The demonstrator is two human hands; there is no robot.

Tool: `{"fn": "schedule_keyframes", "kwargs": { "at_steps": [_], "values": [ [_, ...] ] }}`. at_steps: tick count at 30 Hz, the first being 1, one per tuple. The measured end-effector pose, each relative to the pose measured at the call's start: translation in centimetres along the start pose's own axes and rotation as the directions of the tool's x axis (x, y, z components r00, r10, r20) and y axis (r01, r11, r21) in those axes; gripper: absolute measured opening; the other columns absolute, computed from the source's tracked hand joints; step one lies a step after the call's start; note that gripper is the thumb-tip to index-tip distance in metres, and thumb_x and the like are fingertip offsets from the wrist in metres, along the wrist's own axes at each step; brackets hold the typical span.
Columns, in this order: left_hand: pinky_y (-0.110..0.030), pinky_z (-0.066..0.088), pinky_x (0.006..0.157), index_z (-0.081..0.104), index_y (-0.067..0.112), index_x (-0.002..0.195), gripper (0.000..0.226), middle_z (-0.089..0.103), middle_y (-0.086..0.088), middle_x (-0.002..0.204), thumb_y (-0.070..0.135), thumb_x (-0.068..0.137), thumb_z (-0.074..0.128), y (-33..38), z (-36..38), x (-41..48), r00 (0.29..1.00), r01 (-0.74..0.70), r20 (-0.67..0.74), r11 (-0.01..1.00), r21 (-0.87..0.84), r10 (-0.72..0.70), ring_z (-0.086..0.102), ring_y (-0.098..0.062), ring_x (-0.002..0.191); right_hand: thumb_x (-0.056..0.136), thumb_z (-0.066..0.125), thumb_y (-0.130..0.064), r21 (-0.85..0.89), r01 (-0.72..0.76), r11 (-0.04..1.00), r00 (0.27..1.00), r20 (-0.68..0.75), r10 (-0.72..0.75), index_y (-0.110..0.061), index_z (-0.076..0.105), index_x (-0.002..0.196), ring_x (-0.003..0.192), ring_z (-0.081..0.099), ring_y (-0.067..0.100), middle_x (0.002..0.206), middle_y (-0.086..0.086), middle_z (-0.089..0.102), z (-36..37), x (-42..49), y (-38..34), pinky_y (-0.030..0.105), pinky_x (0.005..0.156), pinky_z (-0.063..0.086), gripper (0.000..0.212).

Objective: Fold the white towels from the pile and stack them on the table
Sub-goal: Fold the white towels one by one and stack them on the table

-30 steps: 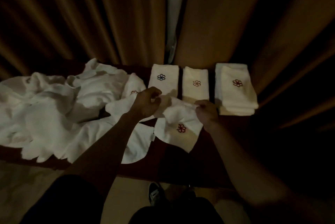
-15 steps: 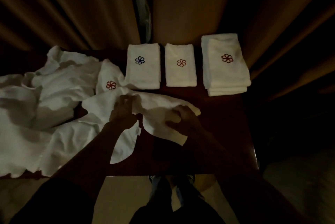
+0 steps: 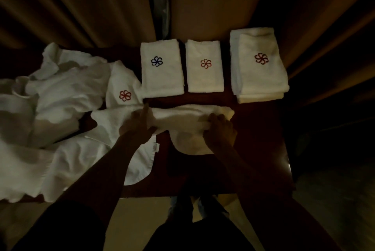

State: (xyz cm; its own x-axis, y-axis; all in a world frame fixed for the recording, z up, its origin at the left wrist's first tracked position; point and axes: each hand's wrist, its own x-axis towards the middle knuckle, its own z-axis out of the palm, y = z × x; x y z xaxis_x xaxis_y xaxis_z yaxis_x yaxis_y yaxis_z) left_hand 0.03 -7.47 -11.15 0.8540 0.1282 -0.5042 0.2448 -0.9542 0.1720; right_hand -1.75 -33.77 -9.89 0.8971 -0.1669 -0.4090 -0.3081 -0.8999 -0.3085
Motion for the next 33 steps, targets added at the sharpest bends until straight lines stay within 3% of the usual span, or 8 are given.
{"fn": "schedule_keyframes", "kwargs": {
  "at_steps": [9,13,16,19,22,26,28,33],
  "values": [
    [-0.042,0.050,0.083,0.060,0.032,0.126,0.043,0.046,-0.008,0.126,0.048,0.086,0.064,2.8,-0.6,-2.2,0.985,-0.097,-0.123,0.981,0.169,0.119,0.056,-0.031,0.108,0.085,0.062,-0.016,0.144,-0.021,0.989,0.992,-0.120,0.039,-0.027,0.060,0.123,0.116,0.059,0.030,0.122,0.002,0.062,-5.4,-0.9,3.7,0.050,0.099,0.048,0.040],
    [-0.050,0.036,0.100,0.062,0.041,0.125,0.042,0.035,-0.005,0.145,0.053,0.084,0.063,3.4,-2.7,-2.7,0.963,-0.092,-0.214,0.948,0.305,0.162,0.034,-0.034,0.129,0.085,0.060,-0.015,0.289,0.078,0.954,0.995,-0.078,-0.058,-0.011,0.068,0.123,0.114,0.062,0.031,0.122,0.013,0.066,-8.4,0.4,5.9,0.037,0.100,0.048,0.038],
    [-0.057,0.024,0.111,0.066,0.025,0.123,0.050,0.054,-0.004,0.137,0.054,0.083,0.063,3.6,-4.5,-3.2,0.945,-0.207,-0.198,0.947,0.246,0.259,0.040,-0.033,0.134,0.090,0.052,-0.006,0.450,0.045,0.892,0.994,-0.109,0.006,0.003,0.072,0.112,0.104,0.063,0.033,0.114,0.024,0.068,-10.1,0.5,6.5,0.035,0.096,0.047,0.031],
    [-0.040,0.045,0.097,0.064,0.009,0.123,0.064,0.067,-0.015,0.120,0.059,0.082,0.065,3.8,-6.2,-3.7,0.959,-0.273,-0.070,0.962,0.011,0.273,0.062,-0.034,0.113,0.092,0.046,-0.023,0.375,-0.037,0.926,0.998,-0.038,0.056,0.002,0.070,0.115,0.113,0.061,0.034,0.120,0.020,0.067,-10.6,1.1,7.5,0.036,0.101,0.045,0.041],
    [-0.033,0.045,0.098,0.055,0.018,0.137,0.067,0.059,-0.013,0.135,0.055,0.083,0.070,3.9,-7.4,-4.1,0.977,-0.212,0.022,0.977,-0.009,0.212,0.056,-0.029,0.122,0.100,0.049,-0.021,0.080,-0.010,0.997,1.000,-0.016,0.011,-0.005,0.070,0.118,0.117,0.058,0.030,0.126,0.014,0.064,-12.2,0.8,7.6,0.034,0.100,0.045,0.031],
    [-0.034,0.042,0.102,0.045,0.020,0.145,0.078,0.048,-0.012,0.145,0.060,0.083,0.068,3.1,-8.0,-3.9,0.988,-0.110,0.114,0.994,0.018,0.107,0.048,-0.028,0.130,0.091,0.061,-0.017,0.334,-0.075,0.939,0.996,0.067,0.056,-0.006,0.071,0.113,0.104,0.062,0.027,0.110,0.011,0.066,-12.4,0.6,7.5,0.036,0.093,0.051,0.026],
    [-0.040,0.044,0.101,0.044,0.022,0.145,0.078,0.049,-0.013,0.144,0.066,0.083,0.063,2.5,-7.5,-4.0,0.996,-0.067,0.058,0.995,0.076,0.063,0.049,-0.031,0.129,0.086,0.067,-0.020,0.412,-0.026,0.911,1.000,-0.004,0.030,-0.010,0.069,0.117,0.108,0.062,0.029,0.115,0.011,0.066,-11.3,0.2,7.7,0.037,0.093,0.051,0.032],
    [-0.055,0.045,0.095,0.048,0.016,0.135,0.066,0.047,-0.018,0.132,0.048,0.082,0.071,1.5,-4.0,-4.8,0.958,0.012,-0.285,0.985,0.171,0.038,0.047,-0.040,0.120,0.088,0.067,-0.049,0.118,-0.037,0.992,0.992,-0.112,0.051,-0.015,0.049,0.143,0.131,0.048,0.033,0.145,0.012,0.049,-6.5,-0.8,8.6,0.047,0.107,0.042,0.067]
  ]
}}
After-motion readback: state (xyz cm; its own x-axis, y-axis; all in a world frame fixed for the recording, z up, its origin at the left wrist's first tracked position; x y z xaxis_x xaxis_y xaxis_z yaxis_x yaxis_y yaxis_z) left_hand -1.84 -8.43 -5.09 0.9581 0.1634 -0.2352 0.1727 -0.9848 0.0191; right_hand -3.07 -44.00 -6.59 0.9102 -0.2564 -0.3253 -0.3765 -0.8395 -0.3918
